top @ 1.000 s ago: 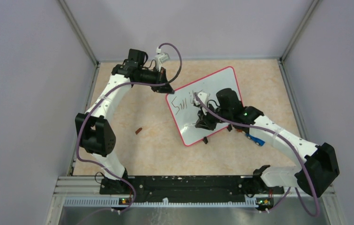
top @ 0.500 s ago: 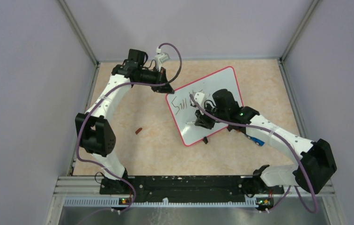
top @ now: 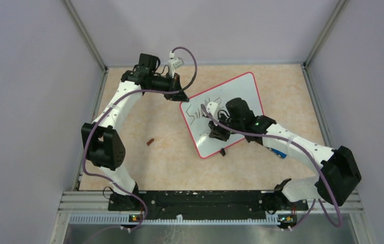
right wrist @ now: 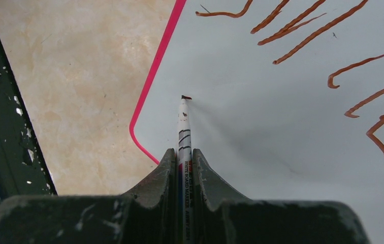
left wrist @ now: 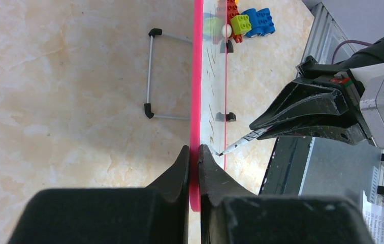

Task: Write a sentence on the whiteboard

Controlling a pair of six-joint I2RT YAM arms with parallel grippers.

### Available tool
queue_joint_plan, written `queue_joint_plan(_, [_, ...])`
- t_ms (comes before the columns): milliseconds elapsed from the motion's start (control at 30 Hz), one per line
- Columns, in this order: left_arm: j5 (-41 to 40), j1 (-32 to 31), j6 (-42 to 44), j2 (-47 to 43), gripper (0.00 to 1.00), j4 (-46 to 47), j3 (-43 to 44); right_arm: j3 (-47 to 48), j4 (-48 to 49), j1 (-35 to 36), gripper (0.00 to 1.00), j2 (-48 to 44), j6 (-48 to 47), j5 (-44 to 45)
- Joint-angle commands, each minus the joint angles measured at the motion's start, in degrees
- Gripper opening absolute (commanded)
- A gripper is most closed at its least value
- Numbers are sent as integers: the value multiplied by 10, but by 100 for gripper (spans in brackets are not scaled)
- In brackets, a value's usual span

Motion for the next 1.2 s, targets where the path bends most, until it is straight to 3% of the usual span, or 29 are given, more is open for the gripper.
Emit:
queue_joint_plan(0, [-3, -12, 9, -5, 0, -15, -18, 36, 27, 13, 0, 13, -1, 20])
queue_joint_plan(833, [-6, -13, 12, -6, 0, -17, -17, -1, -30, 19, 0, -15, -36, 69])
queue_joint_plan(1167, [-7, -13, 11, -7, 0, -17, -18, 11, -30, 33, 0, 9, -30, 26])
